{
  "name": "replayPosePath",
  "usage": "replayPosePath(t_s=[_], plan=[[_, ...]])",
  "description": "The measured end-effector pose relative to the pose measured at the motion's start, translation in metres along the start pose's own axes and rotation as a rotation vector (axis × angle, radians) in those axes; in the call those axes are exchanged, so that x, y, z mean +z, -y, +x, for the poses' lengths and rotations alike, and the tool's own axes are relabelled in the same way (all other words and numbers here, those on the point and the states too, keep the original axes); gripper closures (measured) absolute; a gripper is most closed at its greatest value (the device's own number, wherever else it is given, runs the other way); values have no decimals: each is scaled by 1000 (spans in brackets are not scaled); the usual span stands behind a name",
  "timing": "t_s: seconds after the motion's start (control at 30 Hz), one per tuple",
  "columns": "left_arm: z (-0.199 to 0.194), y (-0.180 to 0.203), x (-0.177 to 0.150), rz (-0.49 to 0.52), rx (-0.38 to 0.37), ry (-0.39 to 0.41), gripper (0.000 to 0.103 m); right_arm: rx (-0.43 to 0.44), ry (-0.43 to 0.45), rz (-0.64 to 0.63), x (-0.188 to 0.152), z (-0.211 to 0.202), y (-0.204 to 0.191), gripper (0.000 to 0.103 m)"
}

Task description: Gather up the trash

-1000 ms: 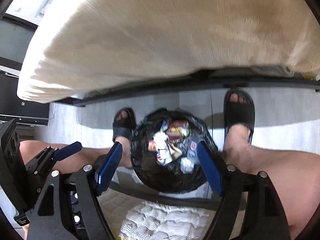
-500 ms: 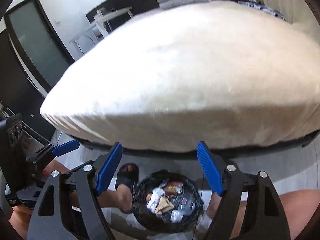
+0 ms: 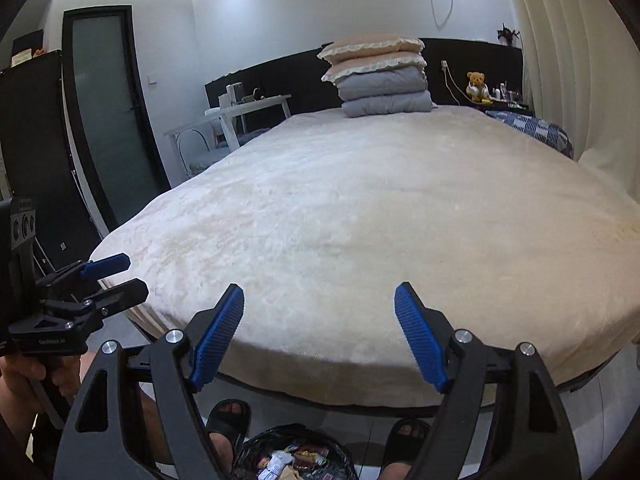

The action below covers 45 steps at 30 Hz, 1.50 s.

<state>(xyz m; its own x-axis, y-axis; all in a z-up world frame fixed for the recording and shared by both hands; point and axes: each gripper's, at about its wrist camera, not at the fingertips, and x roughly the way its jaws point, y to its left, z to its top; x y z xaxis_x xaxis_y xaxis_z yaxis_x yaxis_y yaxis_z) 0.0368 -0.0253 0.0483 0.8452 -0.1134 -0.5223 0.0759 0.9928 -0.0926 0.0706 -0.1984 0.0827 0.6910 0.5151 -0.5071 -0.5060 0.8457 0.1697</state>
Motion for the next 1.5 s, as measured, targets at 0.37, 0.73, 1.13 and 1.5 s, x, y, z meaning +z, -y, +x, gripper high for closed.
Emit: replayPosePath(t_s=[0.37,0.73,1.13,1.5], plan=[[10,-18,-4,-31,6,94,5,-47,137,-87,4,6,2,4],[35,-40,-11,-82,-1,97,6,-75,98,-61,-5,39,15,4],[35,-28,-15,-49,17,101,6,-68,77,-81,-9,43,14,4],[34,-23,-14,-39,40,103,6,-67,74,-75,-8,44,14,4]])
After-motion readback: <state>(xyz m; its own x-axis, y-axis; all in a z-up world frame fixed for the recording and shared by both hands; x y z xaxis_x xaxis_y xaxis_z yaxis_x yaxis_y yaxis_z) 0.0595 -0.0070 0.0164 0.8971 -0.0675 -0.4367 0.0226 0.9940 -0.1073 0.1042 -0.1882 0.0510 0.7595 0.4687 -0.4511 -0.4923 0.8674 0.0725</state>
